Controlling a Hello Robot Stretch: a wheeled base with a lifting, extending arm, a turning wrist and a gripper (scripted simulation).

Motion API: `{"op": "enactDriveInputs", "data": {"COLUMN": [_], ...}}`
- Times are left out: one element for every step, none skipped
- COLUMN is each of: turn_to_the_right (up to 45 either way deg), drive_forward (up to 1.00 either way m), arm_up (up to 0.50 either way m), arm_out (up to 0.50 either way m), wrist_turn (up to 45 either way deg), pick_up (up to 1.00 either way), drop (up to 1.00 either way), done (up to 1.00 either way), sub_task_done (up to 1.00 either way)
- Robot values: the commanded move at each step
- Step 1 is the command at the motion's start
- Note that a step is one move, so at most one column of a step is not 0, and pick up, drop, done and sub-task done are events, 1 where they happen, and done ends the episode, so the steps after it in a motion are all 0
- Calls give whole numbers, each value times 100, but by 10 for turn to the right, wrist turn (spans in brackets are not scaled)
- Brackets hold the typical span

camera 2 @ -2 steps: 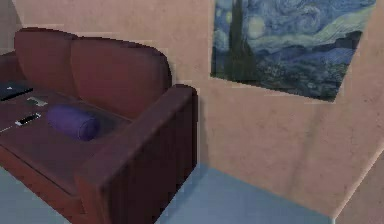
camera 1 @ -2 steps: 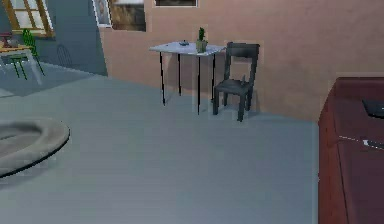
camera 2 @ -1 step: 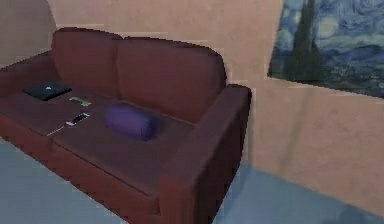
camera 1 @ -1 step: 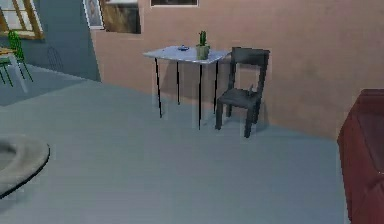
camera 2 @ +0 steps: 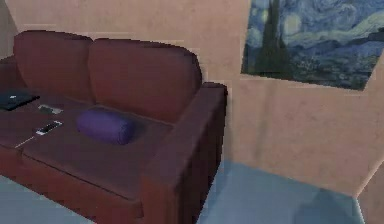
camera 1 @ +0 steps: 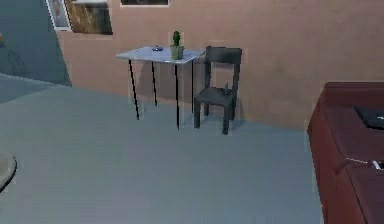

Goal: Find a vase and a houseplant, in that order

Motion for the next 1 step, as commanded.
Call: {"op": "enactDriveInputs", "data": {"turn_to_the_right": [0], "drive_forward": [100], "arm_up": [0], "arm_out": [0], "wrist_turn": [0], "pick_up": [0], "drop": [0], "done": [0], "sub_task_done": [0]}}
